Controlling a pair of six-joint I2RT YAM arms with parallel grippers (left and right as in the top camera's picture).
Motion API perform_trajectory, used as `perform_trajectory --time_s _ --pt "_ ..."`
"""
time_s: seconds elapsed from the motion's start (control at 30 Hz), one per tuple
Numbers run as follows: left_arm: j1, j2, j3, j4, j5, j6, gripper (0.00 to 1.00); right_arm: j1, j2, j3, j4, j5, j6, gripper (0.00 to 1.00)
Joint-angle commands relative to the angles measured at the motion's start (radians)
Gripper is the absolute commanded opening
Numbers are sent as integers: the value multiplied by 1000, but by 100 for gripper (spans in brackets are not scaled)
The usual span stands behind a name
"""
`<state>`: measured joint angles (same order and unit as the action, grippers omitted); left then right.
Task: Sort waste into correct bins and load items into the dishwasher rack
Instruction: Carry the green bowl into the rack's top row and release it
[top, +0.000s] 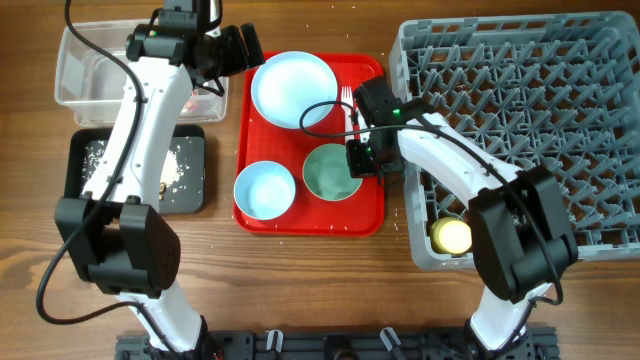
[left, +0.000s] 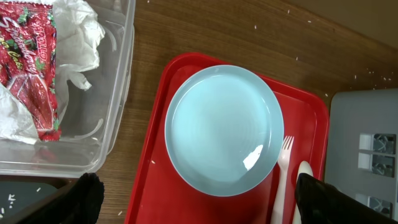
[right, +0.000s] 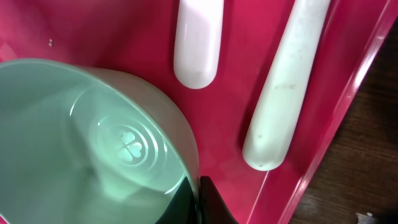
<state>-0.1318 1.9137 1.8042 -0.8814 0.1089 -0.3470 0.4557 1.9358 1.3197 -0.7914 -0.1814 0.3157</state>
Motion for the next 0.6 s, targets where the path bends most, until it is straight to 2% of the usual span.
perform_trajectory --time_s 0.0,0.13,0.3,0.43,0.57 --pt "-1 -11 13 3 -10 -6 100 5 2 4 -6 16 -14 4" --pt "-1 -11 14 3 -10 -6 100 5 -85 30 -15 40 -25 5" --pt "-1 -11 14 3 -10 -6 100 5 -249 38 -51 253 34 4" --pt "-1 -11 14 3 -10 -6 100 5 -380 38 -56 546 141 4" --pt "-1 -11 14 3 -10 -6 100 5 -454 38 -35 959 192 4"
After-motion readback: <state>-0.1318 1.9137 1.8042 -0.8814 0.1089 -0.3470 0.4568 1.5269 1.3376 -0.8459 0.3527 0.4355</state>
